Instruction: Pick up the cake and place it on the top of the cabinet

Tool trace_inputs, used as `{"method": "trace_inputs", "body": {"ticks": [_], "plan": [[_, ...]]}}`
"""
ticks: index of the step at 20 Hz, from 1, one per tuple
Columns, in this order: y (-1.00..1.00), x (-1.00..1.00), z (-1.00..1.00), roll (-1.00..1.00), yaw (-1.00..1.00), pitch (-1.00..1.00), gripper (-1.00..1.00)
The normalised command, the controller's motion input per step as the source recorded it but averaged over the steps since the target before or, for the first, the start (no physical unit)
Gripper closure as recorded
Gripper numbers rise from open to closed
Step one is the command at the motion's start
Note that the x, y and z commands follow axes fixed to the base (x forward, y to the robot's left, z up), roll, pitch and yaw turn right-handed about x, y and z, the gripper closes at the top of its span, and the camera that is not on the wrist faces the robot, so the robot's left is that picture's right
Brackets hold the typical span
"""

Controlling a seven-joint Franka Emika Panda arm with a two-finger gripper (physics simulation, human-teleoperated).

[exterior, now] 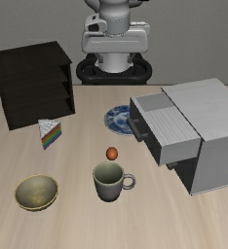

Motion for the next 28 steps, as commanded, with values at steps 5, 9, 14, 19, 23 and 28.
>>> {"method": "trace_inputs", "body": {"ticks": [5, 9, 14, 19, 23, 28], "plan": [[-1.0, 0.0, 0.0, 0.0, 0.0, 0.0, -1.0], [-1.0, 0.0, 0.0, 0.0, 0.0, 0.0, -1.0], [-1.0, 0.0, 0.0, 0.0, 0.0, 0.0, -1.0], [-0.6, 0.4, 0.0, 0.0, 0.0, 0.0, -1.0], [0.0, 1.0, 0.0, 0.0, 0.0, 0.0, -1.0], [-0.2, 0.6, -0.2, 0.0, 0.0, 0.0, -1.0]]}}
